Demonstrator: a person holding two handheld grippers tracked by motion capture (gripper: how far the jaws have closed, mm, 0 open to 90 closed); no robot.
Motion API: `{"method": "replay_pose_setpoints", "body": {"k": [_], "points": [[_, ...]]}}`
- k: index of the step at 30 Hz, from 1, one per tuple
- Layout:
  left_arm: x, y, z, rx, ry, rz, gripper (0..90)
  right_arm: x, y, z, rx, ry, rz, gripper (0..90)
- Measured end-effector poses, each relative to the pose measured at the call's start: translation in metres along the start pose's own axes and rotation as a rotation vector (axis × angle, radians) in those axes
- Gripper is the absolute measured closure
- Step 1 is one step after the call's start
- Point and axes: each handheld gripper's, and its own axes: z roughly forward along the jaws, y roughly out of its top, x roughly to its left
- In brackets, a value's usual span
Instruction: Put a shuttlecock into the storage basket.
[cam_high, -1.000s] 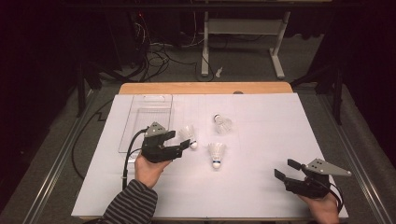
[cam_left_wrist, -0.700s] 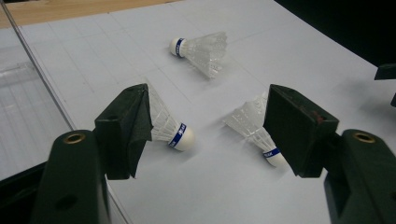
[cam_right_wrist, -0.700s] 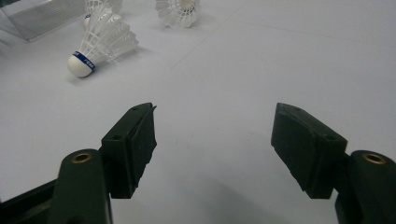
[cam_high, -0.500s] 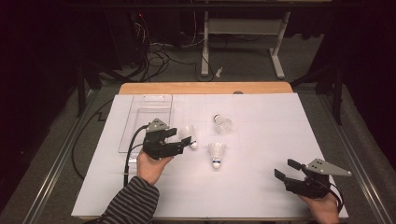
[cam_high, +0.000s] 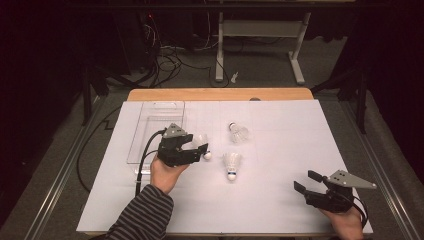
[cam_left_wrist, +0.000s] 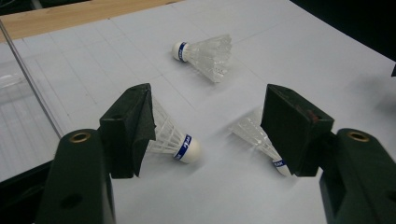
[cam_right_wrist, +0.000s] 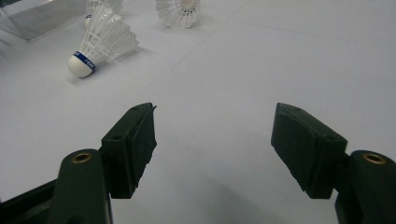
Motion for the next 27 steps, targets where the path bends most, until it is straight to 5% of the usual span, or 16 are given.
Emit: {"method": "replay_pose_setpoints", "body": {"k": [27], "points": [[0.001,0.021,0.017,0.027,0.016,-0.001,34.7,0.0,0.0,0.0,0.0,0.003,-0.003,31.3]]}}
